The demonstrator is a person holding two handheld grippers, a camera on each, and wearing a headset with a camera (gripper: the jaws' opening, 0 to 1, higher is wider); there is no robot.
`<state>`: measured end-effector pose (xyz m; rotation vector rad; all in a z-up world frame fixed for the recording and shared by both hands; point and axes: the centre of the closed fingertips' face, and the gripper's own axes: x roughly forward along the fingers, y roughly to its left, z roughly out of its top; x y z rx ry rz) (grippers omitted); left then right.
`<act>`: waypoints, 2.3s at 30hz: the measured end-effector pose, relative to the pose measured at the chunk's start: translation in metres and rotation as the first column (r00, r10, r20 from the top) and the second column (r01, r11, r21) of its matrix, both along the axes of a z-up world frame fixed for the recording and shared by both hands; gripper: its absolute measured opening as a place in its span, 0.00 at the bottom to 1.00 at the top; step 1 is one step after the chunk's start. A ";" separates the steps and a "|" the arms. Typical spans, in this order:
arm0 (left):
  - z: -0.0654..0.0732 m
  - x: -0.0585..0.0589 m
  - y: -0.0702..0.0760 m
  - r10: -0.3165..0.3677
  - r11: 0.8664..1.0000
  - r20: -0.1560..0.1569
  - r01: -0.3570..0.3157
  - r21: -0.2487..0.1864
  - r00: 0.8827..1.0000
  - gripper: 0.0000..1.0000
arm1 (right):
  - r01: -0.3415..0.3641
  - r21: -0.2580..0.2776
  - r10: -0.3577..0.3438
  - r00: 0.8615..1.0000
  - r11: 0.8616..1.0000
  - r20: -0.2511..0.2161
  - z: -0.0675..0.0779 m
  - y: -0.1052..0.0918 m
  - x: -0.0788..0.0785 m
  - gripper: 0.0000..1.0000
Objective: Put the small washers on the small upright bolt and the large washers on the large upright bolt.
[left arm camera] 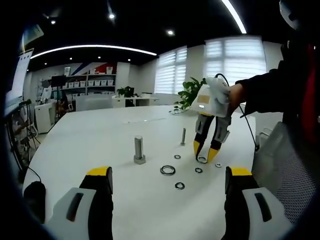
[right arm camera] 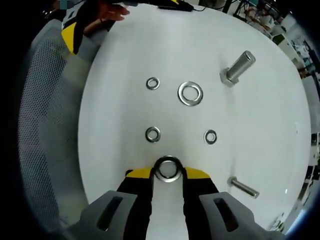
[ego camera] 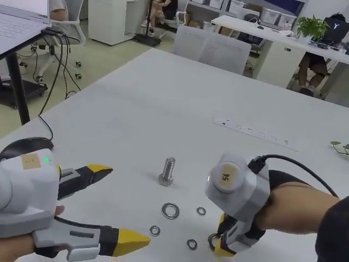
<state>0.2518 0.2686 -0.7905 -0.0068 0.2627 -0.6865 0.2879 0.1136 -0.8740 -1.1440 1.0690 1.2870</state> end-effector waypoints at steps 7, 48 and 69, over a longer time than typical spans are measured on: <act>0.000 0.002 0.002 0.005 1.000 0.016 -0.005 0.013 1.000 0.93 | -0.006 0.008 0.005 1.000 1.000 0.020 0.009 0.003 0.002 0.23; -0.006 0.014 0.015 0.028 0.981 0.114 -0.050 0.188 0.993 0.90 | -0.081 0.138 0.056 0.983 0.987 0.177 0.107 0.062 0.048 0.23; -0.014 0.019 0.018 0.030 0.961 0.128 -0.064 0.268 0.991 0.88 | -0.140 0.169 0.109 0.977 0.976 0.182 0.122 0.107 0.074 0.23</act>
